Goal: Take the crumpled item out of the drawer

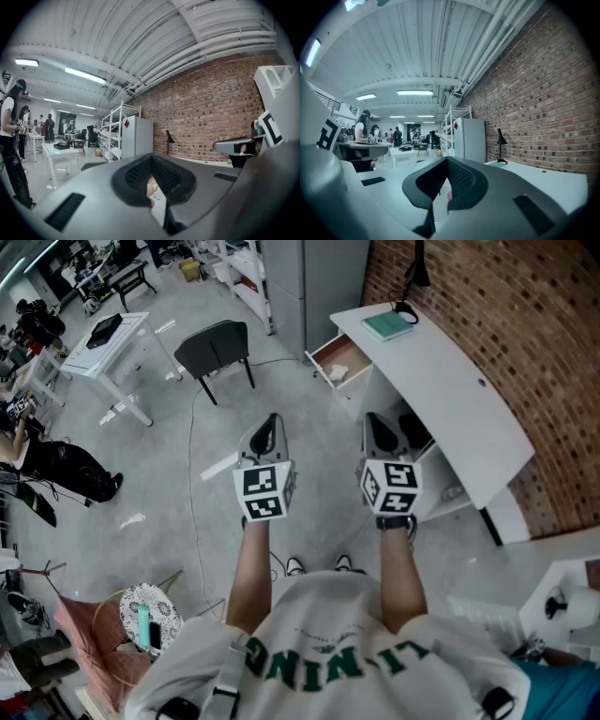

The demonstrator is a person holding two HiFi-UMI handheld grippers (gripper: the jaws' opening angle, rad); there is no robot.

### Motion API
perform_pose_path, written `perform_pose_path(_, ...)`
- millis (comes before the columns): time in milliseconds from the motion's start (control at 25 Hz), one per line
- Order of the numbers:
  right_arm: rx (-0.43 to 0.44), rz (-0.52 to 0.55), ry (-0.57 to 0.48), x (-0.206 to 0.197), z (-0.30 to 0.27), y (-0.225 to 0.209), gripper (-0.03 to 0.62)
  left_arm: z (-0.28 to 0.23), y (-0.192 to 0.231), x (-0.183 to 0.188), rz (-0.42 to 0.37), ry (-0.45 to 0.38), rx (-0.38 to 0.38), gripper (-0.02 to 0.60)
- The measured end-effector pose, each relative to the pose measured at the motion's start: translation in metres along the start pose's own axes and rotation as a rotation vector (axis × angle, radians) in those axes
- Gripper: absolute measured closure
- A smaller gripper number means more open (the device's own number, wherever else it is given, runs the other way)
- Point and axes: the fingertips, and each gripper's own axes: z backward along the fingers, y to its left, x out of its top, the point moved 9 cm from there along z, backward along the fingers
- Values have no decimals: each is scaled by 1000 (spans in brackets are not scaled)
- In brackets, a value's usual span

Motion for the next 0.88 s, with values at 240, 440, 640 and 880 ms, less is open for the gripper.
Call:
perform_pose_path(240,20,-5,2,-2,-14,20,595,3,22,-3,-7,0,15,589)
perform_pose_path(440,45,-6,0,-1,-29,47,595,10,50,-4,-7,-4,36,589)
perform_pose_path(640,78,5,5,0,-43,79,595,20,83,-6,4,-4,66,589)
perform_pose_path(880,106,-49,-1,-8,-57,103,595,23,109,-15,21,-6,77,589)
